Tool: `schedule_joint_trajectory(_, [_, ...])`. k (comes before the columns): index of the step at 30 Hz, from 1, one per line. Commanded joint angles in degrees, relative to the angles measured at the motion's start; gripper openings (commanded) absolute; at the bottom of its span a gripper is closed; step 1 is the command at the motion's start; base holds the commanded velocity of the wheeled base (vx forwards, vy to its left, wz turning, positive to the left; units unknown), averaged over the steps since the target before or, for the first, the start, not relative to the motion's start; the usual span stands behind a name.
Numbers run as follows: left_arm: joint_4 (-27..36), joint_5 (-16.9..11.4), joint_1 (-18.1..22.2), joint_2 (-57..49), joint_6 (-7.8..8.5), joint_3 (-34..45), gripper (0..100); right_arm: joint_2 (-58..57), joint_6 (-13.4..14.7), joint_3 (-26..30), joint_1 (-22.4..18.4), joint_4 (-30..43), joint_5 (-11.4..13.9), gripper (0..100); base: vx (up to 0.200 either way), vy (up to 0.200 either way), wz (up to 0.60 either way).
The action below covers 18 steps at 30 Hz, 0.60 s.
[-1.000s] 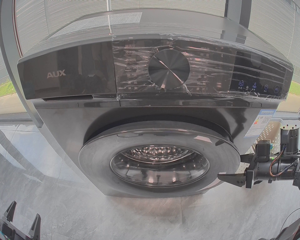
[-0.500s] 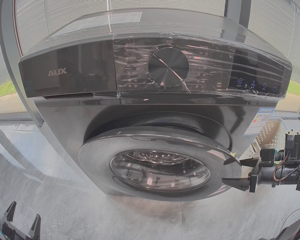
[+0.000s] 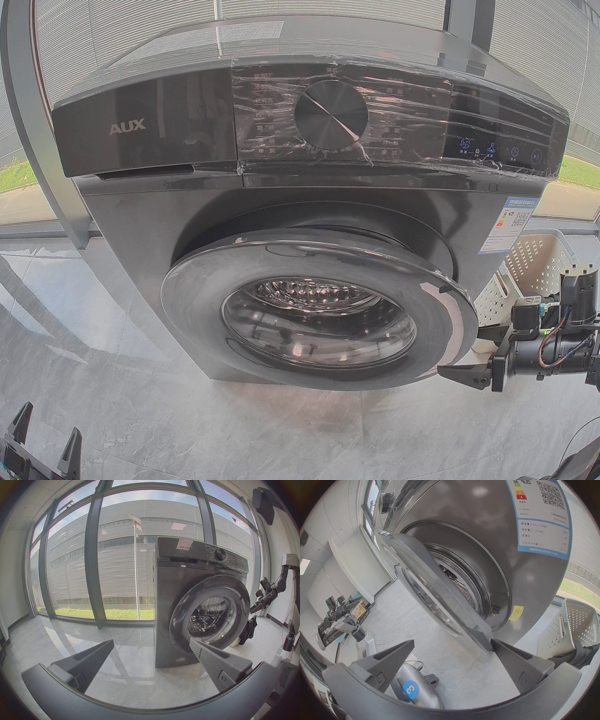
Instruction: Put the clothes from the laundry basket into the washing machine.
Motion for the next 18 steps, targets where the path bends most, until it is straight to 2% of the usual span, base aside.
schedule_joint_trajectory(1, [-0.02,0.00,0.01,-0.92,0.08,0.84,100,-3.05,-0.19,2.89,0.22,0.10,0.16,100,0.000,0.000,0.00])
schedule_joint_trajectory(5, [-0.02,0.00,0.01,-0.92,0.17,0.84,100,-5.77,-0.19,4.20,0.13,0.18,0.16,100,0.000,0.000,0.00])
schedule_joint_trajectory(14, [-0.02,0.00,0.01,-0.92,0.08,0.84,100,2.84,-0.01,-0.81,-0.39,-3.95,-0.19,100,0.000,0.000,0.00])
schedule_joint_trajectory(18, [-0.02,0.00,0.01,-0.92,0.08,0.84,100,6.36,-0.28,-1.42,0.13,-6.58,-0.28,100,-0.200,0.000,0.00])
